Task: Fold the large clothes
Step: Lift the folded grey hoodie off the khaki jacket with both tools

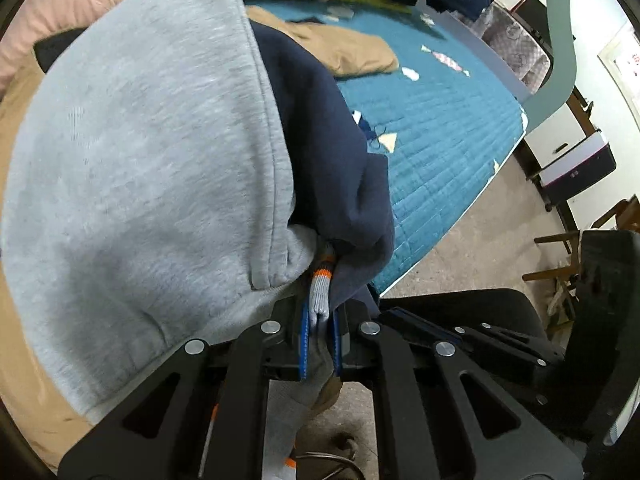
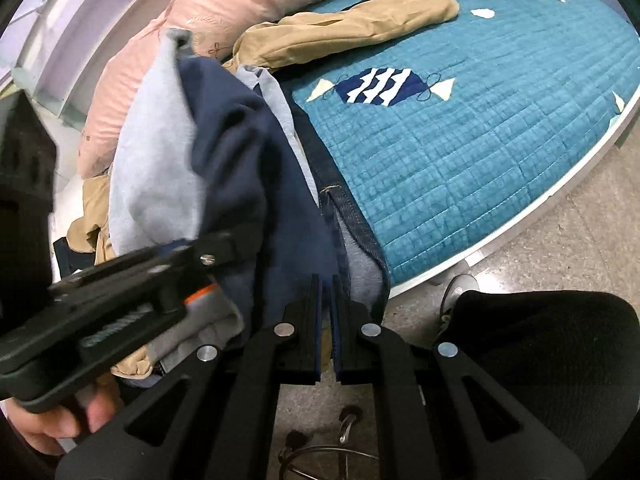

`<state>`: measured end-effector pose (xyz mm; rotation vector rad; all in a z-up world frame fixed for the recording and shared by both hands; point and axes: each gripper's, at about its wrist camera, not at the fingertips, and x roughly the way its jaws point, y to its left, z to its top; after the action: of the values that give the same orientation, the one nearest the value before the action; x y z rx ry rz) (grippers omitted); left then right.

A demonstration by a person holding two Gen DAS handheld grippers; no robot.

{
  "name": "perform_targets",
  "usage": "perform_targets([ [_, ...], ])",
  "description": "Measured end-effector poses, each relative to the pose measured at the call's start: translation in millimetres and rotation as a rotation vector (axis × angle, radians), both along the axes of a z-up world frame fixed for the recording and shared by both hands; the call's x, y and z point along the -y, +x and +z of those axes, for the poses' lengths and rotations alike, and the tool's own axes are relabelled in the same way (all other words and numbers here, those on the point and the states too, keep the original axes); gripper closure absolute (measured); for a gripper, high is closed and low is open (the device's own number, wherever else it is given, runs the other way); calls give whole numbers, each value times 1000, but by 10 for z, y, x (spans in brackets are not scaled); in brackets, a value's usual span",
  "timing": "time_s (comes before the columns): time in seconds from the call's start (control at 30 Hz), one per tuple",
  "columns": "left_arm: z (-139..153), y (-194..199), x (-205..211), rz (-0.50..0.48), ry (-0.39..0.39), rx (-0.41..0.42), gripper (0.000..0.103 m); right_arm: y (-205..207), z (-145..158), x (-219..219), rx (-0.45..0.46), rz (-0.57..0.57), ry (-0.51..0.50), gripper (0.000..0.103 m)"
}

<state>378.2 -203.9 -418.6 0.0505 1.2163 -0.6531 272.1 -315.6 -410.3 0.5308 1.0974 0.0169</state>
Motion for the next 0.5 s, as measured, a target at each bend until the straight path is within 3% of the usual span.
perform_targets([
  [0.1,-91,44,26,-35,-12,-41,87,58,-24,-20,1,-6,-2,97],
  [0.2,-29,74,-2,-33,-93,-65,71,87,37,-45,18,-5,-24,97],
  [0.27,108,60,-91,-43,-175,-81,44,74,149,-57,50,-12,-48,97],
  [0.4,610,3,-402,-77,-296,36,33,40,396,-79,123,-9,-82,97],
  [0.43,717,21,-532,-53,-299,87,27,53,428,-100,133,-2,-84,97],
  [0.5,807,102,-750,13,-244,162,26,120,487,-197,150,31,-81,97],
])
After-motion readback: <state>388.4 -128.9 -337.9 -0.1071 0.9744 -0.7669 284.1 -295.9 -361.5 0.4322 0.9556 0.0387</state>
